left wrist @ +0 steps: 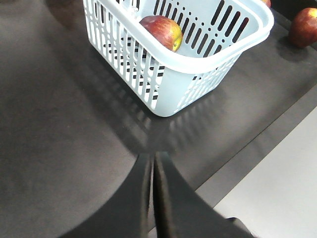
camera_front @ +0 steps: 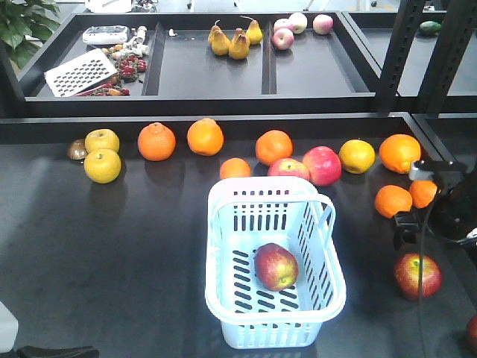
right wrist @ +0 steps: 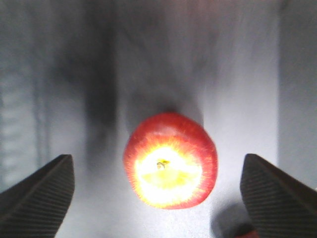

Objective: Pick three apples into basket with both arms
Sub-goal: 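Move the right gripper back to the second red apple, then grasp the second red apple and release it into the basket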

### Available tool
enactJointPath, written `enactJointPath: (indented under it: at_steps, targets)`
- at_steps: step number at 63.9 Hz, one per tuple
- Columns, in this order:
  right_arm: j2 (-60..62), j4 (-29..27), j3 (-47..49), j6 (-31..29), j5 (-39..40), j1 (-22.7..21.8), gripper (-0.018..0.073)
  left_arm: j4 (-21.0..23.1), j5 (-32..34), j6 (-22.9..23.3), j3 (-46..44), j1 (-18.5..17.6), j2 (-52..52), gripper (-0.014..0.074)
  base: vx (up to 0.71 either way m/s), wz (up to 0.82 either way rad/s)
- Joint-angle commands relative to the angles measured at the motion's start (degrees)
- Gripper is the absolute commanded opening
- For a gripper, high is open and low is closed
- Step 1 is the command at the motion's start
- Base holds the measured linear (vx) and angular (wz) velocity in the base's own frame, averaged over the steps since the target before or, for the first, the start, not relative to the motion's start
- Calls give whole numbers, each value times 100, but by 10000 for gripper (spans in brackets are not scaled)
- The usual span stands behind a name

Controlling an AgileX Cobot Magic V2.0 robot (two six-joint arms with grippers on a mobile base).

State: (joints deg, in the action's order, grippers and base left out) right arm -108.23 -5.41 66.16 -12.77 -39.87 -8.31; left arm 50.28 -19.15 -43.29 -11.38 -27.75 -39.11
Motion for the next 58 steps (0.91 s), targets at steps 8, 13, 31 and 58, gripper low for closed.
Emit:
enactJointPath:
  at_steps: [8,13,31,58]
  targets:
    - [-102,295,161,234,146,-33,620,148,234,13,-144,-12,14,-6,0,0]
    - [-264,303,161,234,146,-33,619,148,234,18,-144,-12,14,-6,0,0]
    - [-741,324,161,202,271,-33,606,148,234,24,-144,-12,14,-6,0,0]
    - [-369,322,161,17,291,-33,257,149,234,24,-144,-12,14,-6,0,0]
